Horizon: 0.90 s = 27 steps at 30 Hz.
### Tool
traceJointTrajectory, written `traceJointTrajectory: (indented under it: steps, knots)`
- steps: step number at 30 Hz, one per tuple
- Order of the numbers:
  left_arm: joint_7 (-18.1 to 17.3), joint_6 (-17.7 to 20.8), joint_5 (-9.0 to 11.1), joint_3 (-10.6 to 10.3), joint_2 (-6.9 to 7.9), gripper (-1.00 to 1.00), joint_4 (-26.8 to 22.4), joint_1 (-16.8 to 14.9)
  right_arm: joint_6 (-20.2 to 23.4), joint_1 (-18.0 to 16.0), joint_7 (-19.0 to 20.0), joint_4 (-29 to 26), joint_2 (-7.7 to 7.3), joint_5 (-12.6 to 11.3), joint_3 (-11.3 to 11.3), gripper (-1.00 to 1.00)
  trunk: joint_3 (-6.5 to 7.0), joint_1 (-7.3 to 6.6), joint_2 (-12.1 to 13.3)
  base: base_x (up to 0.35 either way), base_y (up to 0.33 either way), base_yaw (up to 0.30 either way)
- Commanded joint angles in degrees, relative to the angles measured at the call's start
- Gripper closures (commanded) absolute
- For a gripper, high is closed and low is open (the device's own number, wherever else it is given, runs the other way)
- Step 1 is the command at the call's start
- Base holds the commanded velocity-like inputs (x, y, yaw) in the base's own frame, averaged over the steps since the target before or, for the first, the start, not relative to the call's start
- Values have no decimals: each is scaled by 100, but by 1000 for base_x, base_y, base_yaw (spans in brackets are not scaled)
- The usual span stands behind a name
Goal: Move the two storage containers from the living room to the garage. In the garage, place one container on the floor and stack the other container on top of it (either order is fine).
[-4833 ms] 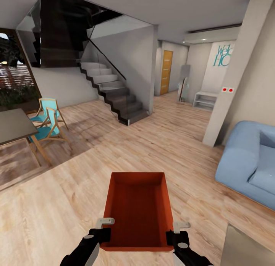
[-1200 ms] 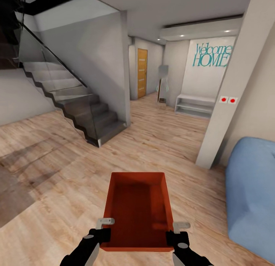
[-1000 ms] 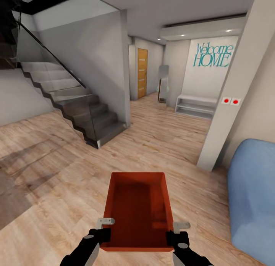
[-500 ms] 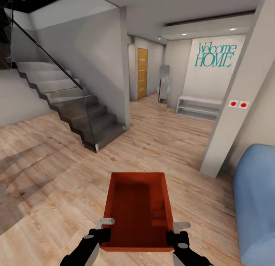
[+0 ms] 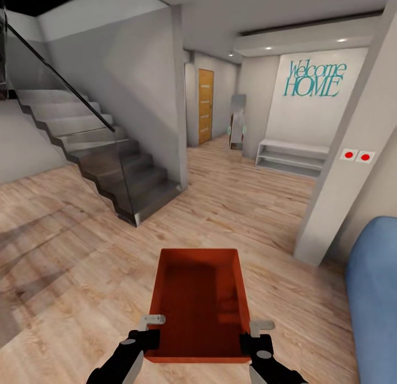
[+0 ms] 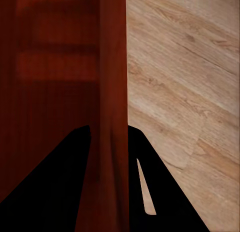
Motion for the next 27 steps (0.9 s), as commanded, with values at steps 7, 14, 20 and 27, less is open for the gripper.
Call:
traceJointTrajectory:
  steps: [7,14,20,27]
  knots:
    - [63,40,-81,-17,6,100,-27,-2,-47,-10,-119,147,-13,-123,-44,100,-9,5,-8,323,0,0]
    - [63,40,-76,-16,6,100,-27,-3,-47,-12,-120,147,-13,-123,-44,100,-9,5,-8,323,0,0]
    - [63,33,-83,-17,6,100,-27,-2,-49,-13,-120,147,-13,-123,-44,100,-9,5,-8,323,0,0]
    - [63,31,-83,-16,6,100,-27,-1,-49,-8,-120,147,-13,-123,-44,100,-9,5,-8,323,0,0]
